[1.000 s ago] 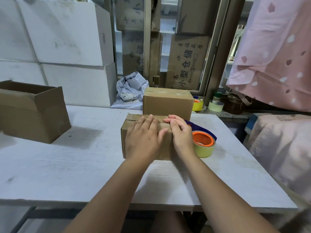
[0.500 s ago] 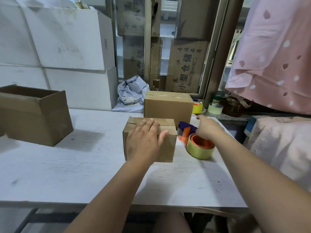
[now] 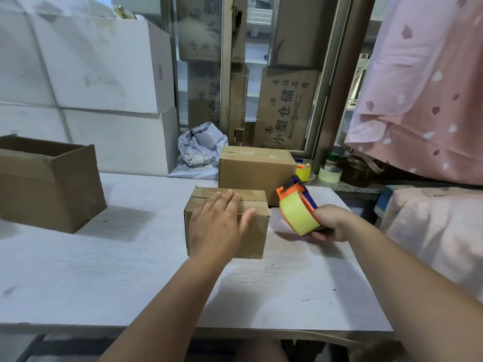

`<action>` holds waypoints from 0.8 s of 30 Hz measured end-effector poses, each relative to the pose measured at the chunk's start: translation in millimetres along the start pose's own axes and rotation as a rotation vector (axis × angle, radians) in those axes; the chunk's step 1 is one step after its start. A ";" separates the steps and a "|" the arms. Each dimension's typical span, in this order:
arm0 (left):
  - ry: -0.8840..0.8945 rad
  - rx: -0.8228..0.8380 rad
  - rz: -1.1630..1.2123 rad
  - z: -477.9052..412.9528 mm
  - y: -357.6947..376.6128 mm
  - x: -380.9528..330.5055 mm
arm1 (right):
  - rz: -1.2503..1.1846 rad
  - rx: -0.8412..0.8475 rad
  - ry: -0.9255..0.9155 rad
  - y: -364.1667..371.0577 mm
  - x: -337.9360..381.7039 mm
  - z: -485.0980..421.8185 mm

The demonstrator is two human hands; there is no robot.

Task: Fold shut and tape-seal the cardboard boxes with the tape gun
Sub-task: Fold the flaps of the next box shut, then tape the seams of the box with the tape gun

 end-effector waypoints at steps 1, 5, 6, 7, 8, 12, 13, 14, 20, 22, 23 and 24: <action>-0.002 0.000 0.003 0.1 -0.3 0.2 | -0.145 0.036 -0.015 3.8 2.2 2.0; -0.004 0.001 0.005 0.4 -2.7 -1.5 | -0.405 0.187 -0.068 19.7 20.9 16.4; -0.005 0.005 0.007 0.5 -2.9 -1.8 | -0.425 0.226 -0.079 24.4 25.8 21.3; -0.006 0.009 0.011 0.3 -2.9 -1.8 | -0.435 0.260 -0.095 28.7 31.4 26.4; -0.007 0.011 0.014 0.1 -2.8 -1.6 | -0.431 0.285 -0.118 32.5 37.5 31.3; -0.006 -0.002 0.011 0.8 -4.1 -0.5 | -0.411 0.268 -0.212 38.2 58.8 45.9; -0.006 -0.001 0.009 1.0 -4.5 -0.6 | -0.428 0.260 -0.220 38.0 61.3 47.9; -0.006 0.003 0.009 1.7 -4.5 -0.6 | -0.445 0.252 -0.225 37.4 62.1 49.3; 0.008 0.004 0.069 0.7 -7.9 -1.6 | -0.647 0.049 -0.332 21.7 76.8 50.9; 0.009 0.031 0.059 -0.1 -8.1 -2.4 | -0.673 -0.063 -0.398 14.7 87.5 51.3; 0.006 0.049 0.052 -0.6 -9.4 -2.9 | -0.659 -0.132 -0.425 12.1 92.1 51.3; -0.008 0.072 0.065 -1.7 -11.2 -2.9 | -0.629 -0.197 -0.447 10.8 96.6 53.1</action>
Point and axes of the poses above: each hand's wrist, its own z-axis away from the middle knuckle, its own y-axis out of the palm, x = y × z, the point moved 8 cm from there along -z, towards the middle knuckle, and after that the axes turned 11 degrees about z, right-handed, at the moved point
